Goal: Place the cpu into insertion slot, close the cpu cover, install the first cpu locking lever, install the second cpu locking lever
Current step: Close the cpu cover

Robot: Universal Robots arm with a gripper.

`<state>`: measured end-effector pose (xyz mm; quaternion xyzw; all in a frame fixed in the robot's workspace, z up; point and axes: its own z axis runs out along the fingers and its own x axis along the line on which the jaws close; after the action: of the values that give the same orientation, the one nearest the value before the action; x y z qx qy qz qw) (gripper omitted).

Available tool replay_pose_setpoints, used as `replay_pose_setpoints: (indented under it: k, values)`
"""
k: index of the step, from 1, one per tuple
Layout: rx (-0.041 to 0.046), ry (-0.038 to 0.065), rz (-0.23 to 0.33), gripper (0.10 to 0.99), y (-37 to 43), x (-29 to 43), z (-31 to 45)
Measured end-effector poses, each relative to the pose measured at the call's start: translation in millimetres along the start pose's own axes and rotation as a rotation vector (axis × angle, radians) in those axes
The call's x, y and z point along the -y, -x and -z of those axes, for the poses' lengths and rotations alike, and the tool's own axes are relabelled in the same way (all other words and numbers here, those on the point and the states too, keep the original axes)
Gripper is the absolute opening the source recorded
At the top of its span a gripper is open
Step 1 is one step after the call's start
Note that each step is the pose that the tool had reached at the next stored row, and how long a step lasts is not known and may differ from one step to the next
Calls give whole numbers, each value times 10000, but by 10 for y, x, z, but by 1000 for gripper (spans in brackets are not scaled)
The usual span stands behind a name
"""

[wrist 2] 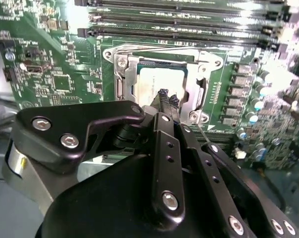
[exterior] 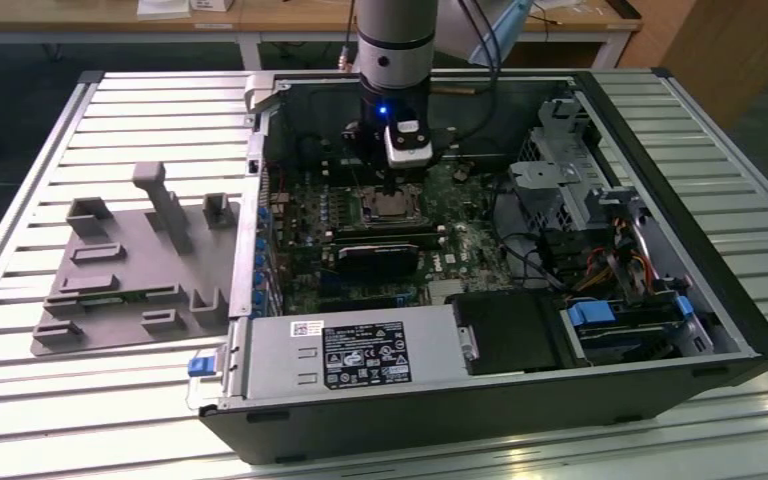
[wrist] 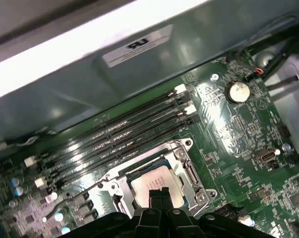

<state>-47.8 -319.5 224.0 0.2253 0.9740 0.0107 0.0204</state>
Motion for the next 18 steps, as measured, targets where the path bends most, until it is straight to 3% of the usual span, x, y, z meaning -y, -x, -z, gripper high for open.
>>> replay_pose_setpoints:
  k: [18]
  values:
    - [-42, 0, 3223, 102, -1, 0, -27]
